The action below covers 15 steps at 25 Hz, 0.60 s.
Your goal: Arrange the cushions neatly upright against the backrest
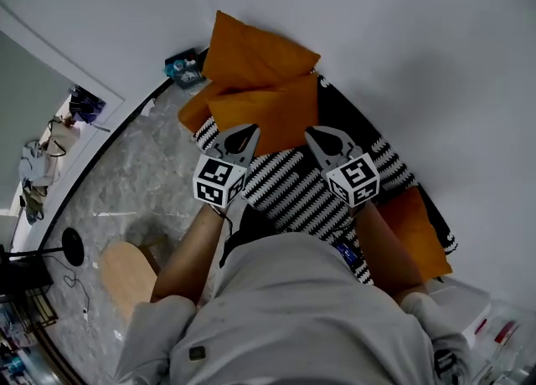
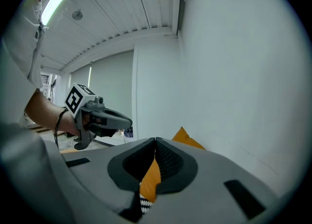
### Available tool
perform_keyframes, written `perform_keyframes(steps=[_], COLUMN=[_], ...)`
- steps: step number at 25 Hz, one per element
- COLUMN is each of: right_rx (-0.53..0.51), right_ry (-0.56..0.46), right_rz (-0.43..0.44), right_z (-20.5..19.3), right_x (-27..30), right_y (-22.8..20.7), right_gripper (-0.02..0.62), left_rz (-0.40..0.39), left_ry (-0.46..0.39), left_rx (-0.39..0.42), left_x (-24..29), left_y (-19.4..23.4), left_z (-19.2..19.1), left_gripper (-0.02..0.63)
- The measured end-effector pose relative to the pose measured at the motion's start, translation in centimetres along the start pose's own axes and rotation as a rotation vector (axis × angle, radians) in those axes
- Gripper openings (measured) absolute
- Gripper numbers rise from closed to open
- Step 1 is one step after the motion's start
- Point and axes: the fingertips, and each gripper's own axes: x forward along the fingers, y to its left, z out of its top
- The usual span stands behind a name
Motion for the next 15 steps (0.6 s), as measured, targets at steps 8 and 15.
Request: perform_keyframes(steps=[8,15], right_rx=[0.012,-0.008], right_ry=[0.056,0.126], right_rz=[0.003,0.015], right_z=[-1.5,-2.8], right_x=[5.8,13.0], right_y=[-3.7,-6.7], right_gripper=[0.028,0.031], left_rz=[-0.05,-0.097], left_ry=[0.055,0.148], left_rx=[-0.017,-0.023], left_x=[5.3,9.7], left_y=[5.5,12.3], left_z=[-2.0,-4.9], left_gripper=[0.011,0.012])
